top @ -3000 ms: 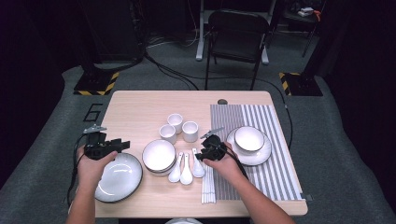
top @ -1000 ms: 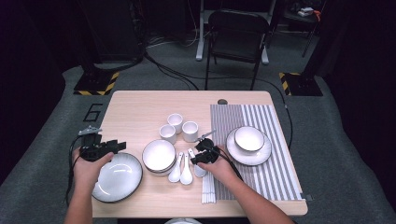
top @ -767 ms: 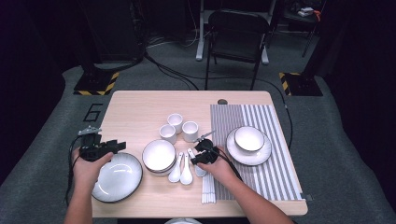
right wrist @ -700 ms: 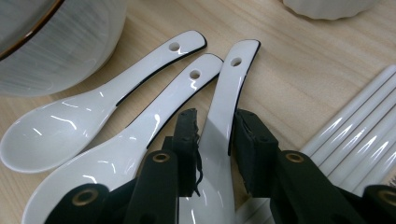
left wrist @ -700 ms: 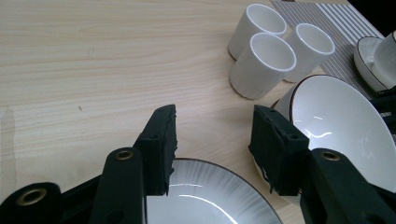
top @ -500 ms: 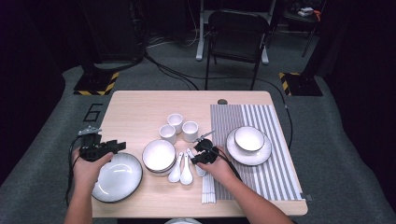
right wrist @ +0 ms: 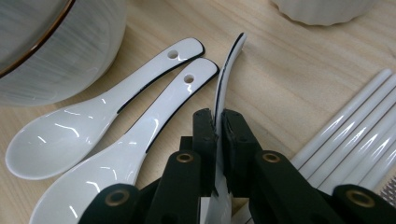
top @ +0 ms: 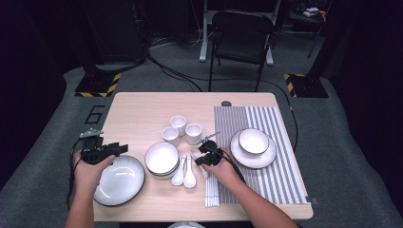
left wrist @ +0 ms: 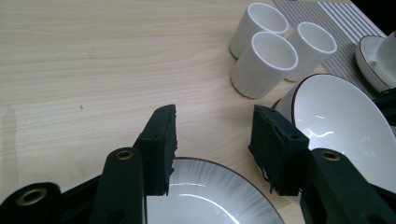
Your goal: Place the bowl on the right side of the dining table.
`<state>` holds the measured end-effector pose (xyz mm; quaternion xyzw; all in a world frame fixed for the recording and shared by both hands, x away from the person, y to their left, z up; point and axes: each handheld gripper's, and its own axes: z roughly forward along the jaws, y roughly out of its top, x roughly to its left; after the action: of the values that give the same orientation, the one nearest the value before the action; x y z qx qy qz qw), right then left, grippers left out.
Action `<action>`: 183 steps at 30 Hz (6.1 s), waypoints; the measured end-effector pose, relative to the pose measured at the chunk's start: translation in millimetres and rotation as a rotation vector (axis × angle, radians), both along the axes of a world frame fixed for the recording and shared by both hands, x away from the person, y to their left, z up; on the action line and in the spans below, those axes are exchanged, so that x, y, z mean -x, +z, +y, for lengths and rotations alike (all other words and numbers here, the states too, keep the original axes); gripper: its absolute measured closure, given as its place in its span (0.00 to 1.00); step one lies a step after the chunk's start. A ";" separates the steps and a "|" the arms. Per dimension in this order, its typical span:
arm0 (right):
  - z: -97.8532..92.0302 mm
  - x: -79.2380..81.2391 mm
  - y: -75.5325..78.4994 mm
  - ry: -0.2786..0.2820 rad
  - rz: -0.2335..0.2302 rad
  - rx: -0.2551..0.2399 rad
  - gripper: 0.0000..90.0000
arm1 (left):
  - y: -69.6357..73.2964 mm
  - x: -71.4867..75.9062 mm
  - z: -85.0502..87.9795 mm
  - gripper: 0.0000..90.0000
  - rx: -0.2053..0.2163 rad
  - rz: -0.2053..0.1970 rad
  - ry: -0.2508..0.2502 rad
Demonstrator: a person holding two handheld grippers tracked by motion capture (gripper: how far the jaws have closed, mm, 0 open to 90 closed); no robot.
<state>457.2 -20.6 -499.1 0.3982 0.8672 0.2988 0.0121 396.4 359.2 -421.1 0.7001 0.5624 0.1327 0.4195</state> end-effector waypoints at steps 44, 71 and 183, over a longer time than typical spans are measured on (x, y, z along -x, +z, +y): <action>-0.8 7.0 16.1 0.017 -0.068 -0.005 0.94 | 0.3 0.3 2.9 0.56 0.004 0.003 0.005; -36.8 5.6 46.4 -0.048 -0.106 -0.067 0.94 | 1.3 -3.6 3.2 0.56 0.007 -0.005 -0.001; -183.2 -38.5 54.6 -0.494 -0.146 -0.113 0.94 | -0.7 -4.6 4.4 0.54 0.010 0.003 0.014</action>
<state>495.7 -203.7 -444.5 0.5752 0.7225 0.3628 0.1247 401.0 363.6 -421.8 0.6942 0.5686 0.1320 0.4212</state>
